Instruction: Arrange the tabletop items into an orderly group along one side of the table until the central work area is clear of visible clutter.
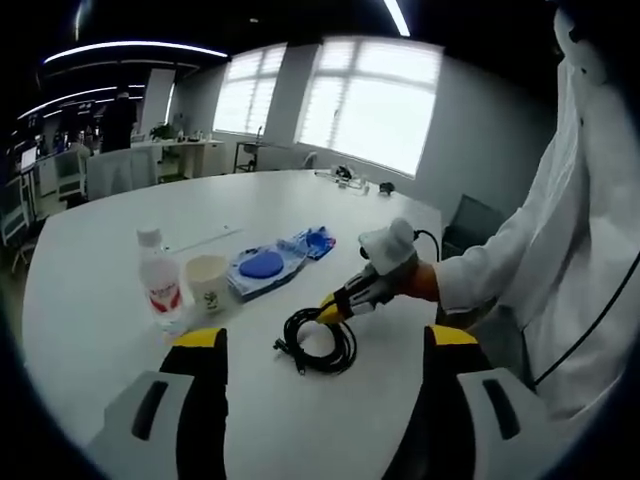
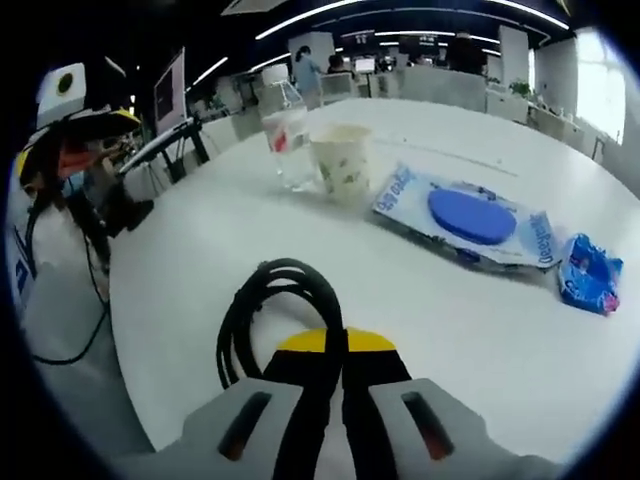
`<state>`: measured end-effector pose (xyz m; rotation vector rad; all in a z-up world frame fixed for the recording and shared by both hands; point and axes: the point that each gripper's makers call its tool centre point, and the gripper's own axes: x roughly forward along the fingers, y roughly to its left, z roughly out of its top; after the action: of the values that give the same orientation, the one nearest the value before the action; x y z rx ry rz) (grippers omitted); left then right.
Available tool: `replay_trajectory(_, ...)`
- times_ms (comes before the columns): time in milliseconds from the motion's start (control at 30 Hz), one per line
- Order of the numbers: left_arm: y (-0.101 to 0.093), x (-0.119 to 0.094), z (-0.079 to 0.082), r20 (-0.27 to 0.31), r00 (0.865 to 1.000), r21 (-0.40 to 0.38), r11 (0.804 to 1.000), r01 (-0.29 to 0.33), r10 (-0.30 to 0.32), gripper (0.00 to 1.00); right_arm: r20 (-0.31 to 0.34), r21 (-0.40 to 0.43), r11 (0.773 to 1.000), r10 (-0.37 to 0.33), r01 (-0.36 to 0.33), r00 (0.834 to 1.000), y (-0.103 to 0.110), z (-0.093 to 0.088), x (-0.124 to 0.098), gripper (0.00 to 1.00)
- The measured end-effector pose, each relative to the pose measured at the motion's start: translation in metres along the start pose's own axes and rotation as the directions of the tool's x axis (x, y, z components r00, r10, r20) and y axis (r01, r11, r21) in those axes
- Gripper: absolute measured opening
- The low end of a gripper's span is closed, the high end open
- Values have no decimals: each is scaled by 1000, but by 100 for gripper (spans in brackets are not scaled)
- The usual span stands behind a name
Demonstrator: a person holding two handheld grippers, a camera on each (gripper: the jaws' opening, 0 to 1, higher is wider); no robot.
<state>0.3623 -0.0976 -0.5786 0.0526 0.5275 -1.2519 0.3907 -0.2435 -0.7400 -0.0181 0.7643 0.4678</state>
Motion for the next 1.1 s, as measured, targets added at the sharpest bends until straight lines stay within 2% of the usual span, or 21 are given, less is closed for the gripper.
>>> replay_trajectory(333,1,12,-5,-7,1000,-6,1000,-14,14,80,25,3,1000,26,-26,999,7,3,-9,0)
replay_trajectory(800,-2,25,-2,-11,1000,-3,1000,-15,15,79,68,17,999,34,-35,997,9,11,-26,0)
replay_trajectory(1100,6,39,-4,-19,998,-12,998,-63,62,77,137,37,999,33,-38,990,10,29,-45,0)
